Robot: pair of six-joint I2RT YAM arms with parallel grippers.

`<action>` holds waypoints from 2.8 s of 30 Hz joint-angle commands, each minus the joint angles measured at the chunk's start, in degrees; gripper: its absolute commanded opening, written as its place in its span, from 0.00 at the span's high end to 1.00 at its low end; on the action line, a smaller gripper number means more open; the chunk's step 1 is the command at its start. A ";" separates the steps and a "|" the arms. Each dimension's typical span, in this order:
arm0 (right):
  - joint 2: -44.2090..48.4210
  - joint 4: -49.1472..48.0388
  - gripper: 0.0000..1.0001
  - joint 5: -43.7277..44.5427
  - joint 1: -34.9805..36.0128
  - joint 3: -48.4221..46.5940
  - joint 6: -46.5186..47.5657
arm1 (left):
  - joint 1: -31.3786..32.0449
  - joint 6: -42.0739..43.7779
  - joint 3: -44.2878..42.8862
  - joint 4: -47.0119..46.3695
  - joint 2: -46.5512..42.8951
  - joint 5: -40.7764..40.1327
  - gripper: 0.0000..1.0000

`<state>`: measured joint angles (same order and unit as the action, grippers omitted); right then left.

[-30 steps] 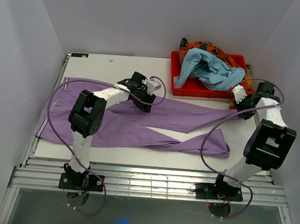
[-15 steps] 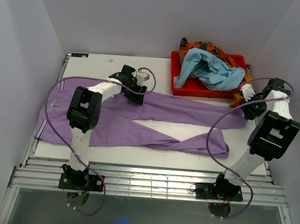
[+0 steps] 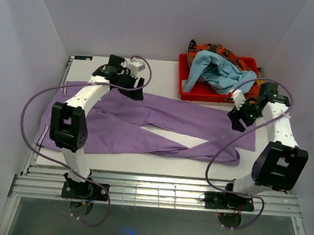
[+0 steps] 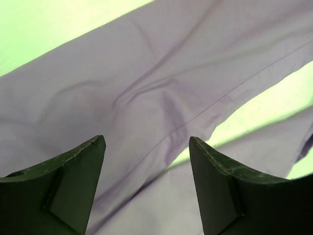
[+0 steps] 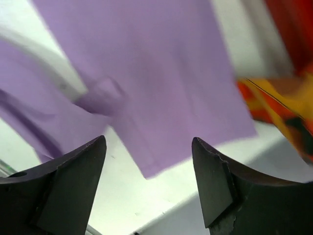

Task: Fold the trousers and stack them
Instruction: Flatten the trousers out

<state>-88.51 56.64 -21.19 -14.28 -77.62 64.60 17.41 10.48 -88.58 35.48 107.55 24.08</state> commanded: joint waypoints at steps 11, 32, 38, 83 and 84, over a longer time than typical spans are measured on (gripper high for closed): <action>2.64 -7.60 0.24 5.71 20.70 17.15 4.04 | -34.80 12.54 10.51 16.81 -12.98 5.02 0.19; 6.32 17.41 0.92 11.35 20.52 -2.53 13.36 | -44.83 16.59 16.68 11.54 -6.74 2.82 0.37; 31.94 16.49 0.92 18.89 20.52 27.13 22.84 | -47.29 18.26 20.36 9.96 -6.21 1.42 0.46; -8.79 3.82 0.87 16.01 -11.56 13.13 19.95 | -47.91 18.61 14.84 10.48 -3.40 1.94 0.48; -8.44 5.39 0.92 15.13 -11.64 10.15 20.04 | -47.91 18.52 14.66 10.57 -3.40 1.94 0.48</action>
<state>-97.89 61.41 -4.78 -25.87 -62.19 84.12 -30.30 28.49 -71.37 46.02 104.79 25.28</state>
